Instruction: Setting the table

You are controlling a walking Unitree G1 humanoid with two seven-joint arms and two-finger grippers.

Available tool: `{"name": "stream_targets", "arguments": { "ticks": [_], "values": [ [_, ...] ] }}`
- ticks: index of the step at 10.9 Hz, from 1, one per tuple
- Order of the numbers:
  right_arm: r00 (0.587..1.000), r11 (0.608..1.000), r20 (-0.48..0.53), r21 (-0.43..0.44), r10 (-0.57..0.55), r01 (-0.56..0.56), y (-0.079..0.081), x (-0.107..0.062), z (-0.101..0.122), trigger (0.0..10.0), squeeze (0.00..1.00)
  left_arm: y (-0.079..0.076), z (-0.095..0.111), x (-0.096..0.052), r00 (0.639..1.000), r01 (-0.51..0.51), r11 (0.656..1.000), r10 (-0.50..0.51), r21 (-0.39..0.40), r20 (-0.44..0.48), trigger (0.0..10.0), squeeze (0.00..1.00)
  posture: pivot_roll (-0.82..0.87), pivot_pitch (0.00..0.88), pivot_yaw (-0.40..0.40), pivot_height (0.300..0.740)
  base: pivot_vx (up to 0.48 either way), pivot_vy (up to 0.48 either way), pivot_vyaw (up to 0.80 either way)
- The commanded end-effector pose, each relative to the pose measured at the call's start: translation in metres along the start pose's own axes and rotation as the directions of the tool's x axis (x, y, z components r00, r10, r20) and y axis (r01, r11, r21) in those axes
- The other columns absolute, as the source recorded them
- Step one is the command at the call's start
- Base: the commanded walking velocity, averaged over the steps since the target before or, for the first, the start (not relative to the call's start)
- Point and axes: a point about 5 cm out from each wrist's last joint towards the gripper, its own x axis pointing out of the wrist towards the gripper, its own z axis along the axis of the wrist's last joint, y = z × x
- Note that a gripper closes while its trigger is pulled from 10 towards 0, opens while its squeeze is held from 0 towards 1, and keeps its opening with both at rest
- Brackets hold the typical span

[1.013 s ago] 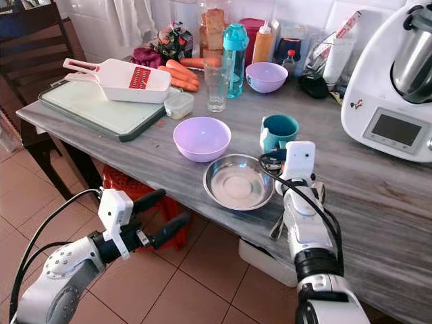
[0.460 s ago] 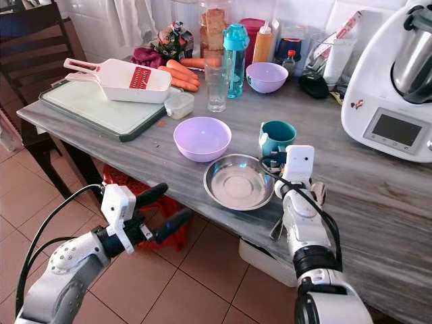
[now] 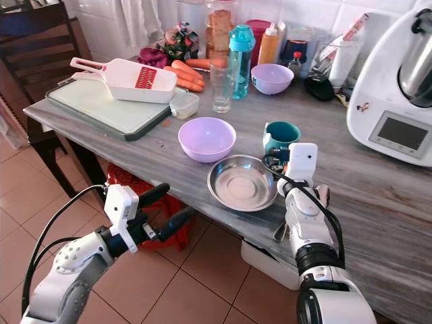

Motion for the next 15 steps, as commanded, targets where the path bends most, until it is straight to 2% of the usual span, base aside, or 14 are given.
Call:
{"name": "stream_targets", "arguments": {
  "ticks": [1,3,7,9,10,11,13,14,15],
  "values": [
    [0.999,1.000,0.047,-0.007,-0.002,0.002,0.001,0.002,0.009,10.0,1.00,0.000,0.002,0.004,1.000,0.006,1.000,-0.006,0.018,0.000,10.0,0.00,0.06,0.002,-0.035,0.740,0.000,0.000,0.00],
    [0.995,1.000,0.100,-0.021,0.023,-0.021,0.007,-0.001,0.017,10.0,1.00,-0.002,0.001,0.006,1.000,0.009,1.000,-0.009,0.014,0.004,10.0,0.00,0.05,0.003,-0.037,0.740,0.000,0.000,0.00],
    [0.988,0.999,0.145,-0.009,0.049,-0.048,0.021,-0.007,0.022,10.0,1.00,-0.003,0.000,0.009,1.000,0.001,1.000,-0.002,0.004,0.014,10.0,0.00,0.04,0.000,-0.044,0.740,0.000,0.000,0.00],
    [0.983,0.996,0.163,-0.033,0.085,-0.081,0.028,-0.013,0.023,10.0,0.98,-0.003,-0.001,0.010,1.000,-0.003,1.000,0.003,-0.005,0.018,10.0,0.00,0.04,0.000,-0.049,0.740,0.000,0.000,0.00],
    [0.974,0.992,0.199,-0.078,0.112,-0.098,0.033,-0.019,0.025,10.0,0.86,-0.001,-0.001,0.009,0.999,-0.021,1.000,0.021,0.004,0.024,10.0,0.00,0.04,0.000,-0.051,0.740,0.000,0.000,0.00],
    [0.977,0.990,0.167,-0.074,0.132,-0.121,0.036,-0.025,0.018,10.0,0.00,0.010,0.001,0.009,0.988,-0.149,0.985,0.145,0.083,0.057,10.0,0.00,0.03,0.000,-0.052,0.740,0.000,0.000,0.00],
    [0.966,0.985,0.192,-0.064,0.173,-0.163,0.040,-0.034,0.019,10.0,0.00,0.029,0.005,0.006,0.945,-0.323,0.941,0.314,0.102,0.092,10.0,0.00,0.03,0.000,-0.054,0.740,0.000,0.000,0.00],
    [0.975,0.994,0.196,-0.048,0.108,-0.100,0.038,-0.038,0.022,10.0,0.00,0.054,0.003,-0.006,0.851,-0.523,0.827,0.519,0.203,0.081,10.0,0.00,0.03,0.000,-0.054,0.740,0.000,0.000,0.00],
    [0.975,0.994,0.196,-0.048,0.108,-0.100,0.038,-0.038,0.022,10.0,0.00,0.054,0.003,-0.006,0.851,-0.523,0.827,0.519,0.203,0.081,10.0,0.00,0.03,0.000,-0.054,0.740,0.000,0.000,0.00]
  ]
}}
